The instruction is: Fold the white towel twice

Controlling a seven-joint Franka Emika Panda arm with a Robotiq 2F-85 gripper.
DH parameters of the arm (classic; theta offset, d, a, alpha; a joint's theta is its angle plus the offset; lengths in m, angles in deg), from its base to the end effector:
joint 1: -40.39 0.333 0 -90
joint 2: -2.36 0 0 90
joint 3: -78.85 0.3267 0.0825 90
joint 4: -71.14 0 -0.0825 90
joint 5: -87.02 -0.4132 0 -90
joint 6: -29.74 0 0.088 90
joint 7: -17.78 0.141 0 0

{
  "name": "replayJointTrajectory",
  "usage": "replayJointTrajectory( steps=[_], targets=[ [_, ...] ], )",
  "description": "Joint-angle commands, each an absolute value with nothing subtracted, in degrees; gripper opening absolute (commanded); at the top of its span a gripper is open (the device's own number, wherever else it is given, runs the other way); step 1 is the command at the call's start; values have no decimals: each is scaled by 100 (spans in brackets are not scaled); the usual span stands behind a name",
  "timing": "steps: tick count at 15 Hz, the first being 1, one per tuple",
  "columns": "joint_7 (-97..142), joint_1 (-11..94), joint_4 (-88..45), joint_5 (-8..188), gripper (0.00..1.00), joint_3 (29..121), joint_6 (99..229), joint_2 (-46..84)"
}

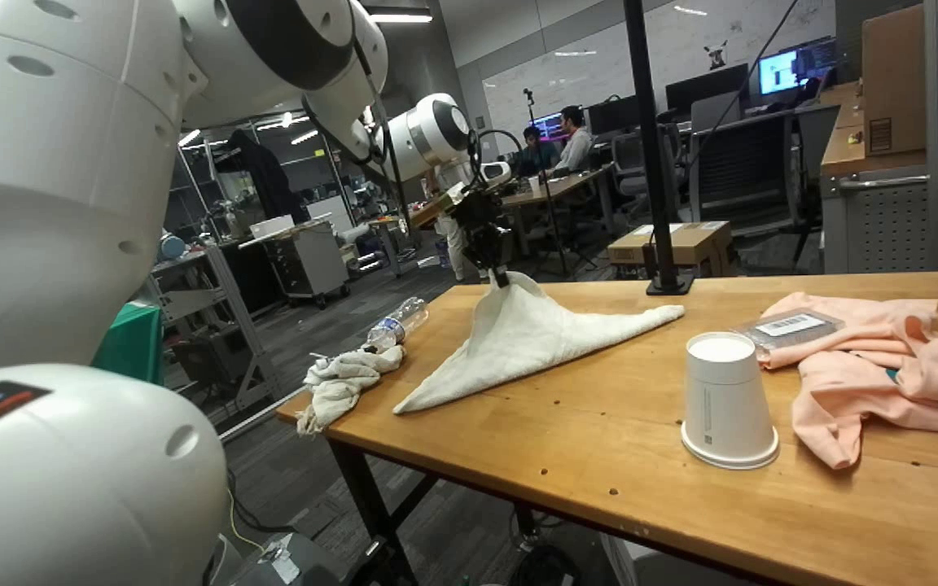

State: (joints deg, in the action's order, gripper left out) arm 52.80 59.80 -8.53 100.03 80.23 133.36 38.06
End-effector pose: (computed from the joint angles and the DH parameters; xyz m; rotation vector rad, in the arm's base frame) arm 0.6880 0.2303 0.2941 2.8559 -0.2506 -0.1250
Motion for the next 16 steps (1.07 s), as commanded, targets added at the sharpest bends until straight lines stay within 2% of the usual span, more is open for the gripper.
replayJointTrajectory(
  steps=[1, 16],
  targets=[
    [5468, 6100, -9, 10065, 5, 7917, 12982, 4303],
    [5591, 6071, 2183, 9180, 5, 8046, 12518, 5758]
  ],
)
